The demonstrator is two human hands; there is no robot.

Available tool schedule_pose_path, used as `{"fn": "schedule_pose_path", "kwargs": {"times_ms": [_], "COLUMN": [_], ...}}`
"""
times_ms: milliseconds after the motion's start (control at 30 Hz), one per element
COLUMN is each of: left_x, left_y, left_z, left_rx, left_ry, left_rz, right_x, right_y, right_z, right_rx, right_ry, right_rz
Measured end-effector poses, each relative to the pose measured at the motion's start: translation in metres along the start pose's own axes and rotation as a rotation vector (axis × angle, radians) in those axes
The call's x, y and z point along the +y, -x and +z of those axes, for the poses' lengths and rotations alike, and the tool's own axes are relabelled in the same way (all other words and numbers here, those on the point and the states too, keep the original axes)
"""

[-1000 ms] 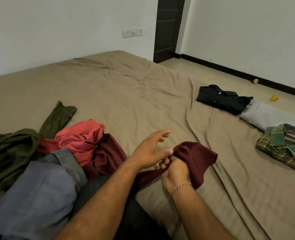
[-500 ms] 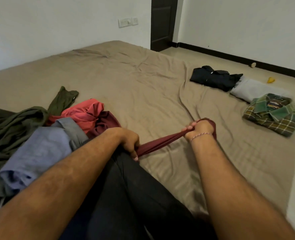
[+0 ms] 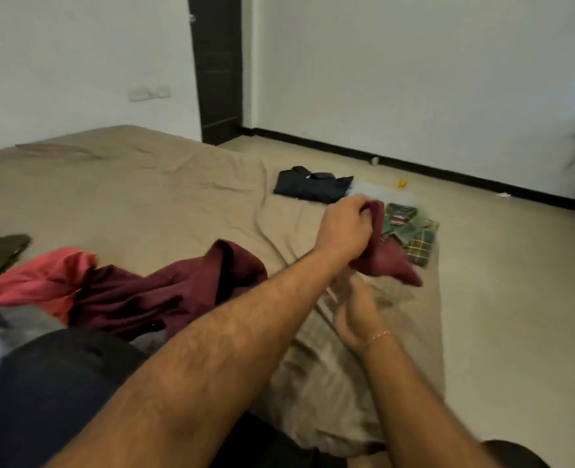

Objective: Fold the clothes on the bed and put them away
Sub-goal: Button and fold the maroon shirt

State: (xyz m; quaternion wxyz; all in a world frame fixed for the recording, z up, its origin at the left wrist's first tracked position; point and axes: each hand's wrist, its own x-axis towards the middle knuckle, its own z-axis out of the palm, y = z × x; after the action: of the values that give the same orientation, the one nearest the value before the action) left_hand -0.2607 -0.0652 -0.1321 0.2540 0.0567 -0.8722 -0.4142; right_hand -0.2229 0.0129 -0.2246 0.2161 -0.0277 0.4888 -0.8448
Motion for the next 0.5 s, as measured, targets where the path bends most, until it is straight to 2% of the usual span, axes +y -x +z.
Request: {"fn": "schedule_pose_path", "kwargs": {"times_ms": [67, 100, 200, 267, 300, 367, 400, 433, 467, 500], "left_x": [0.029, 0.038, 0.027, -0.008, -0.032, -0.082, -0.108, -0.136, -0.160, -0.183], "left_y": [-0.013, -0.016, -0.007, 0.007, 0.015, 0.034, 0.045, 0.058, 0.071, 0.084], "left_z": [0.010, 0.013, 0.009, -0.004, -0.013, -0.037, -0.050, -0.064, -0.077, -0.089], "left_rx": [-0.057, -0.138, -0.416, -0.496, -0.498, -0.508, -0.533, -0.563, -0.593, -0.616], "left_ry": [0.101, 0.104, -0.039, -0.193, -0.241, -0.279, -0.308, -0.356, -0.426, -0.504], "left_rz": [0.041, 0.079, 0.215, 0.291, 0.280, 0.153, 0.080, 0.012, -0.041, -0.086], "right_x": [0.009, 0.011, 0.012, 0.014, 0.016, 0.016, 0.016, 0.013, 0.014, 0.013], "right_y": [0.012, 0.013, 0.001, -0.013, -0.023, -0.043, -0.055, -0.067, -0.069, -0.075], "right_z": [-0.001, -0.001, 0.005, 0.007, 0.003, -0.016, -0.032, -0.045, -0.055, -0.060], "right_rx": [-0.001, 0.006, 0.136, 0.250, 0.305, 0.495, 0.644, 0.780, 0.846, 0.858], "right_ry": [0.152, 0.170, 0.061, -0.121, -0.132, 0.075, 0.098, 0.218, 0.448, 0.669], "right_rz": [0.011, -0.015, -0.115, -0.179, -0.167, -0.058, 0.002, -0.014, -0.072, -0.054]}}
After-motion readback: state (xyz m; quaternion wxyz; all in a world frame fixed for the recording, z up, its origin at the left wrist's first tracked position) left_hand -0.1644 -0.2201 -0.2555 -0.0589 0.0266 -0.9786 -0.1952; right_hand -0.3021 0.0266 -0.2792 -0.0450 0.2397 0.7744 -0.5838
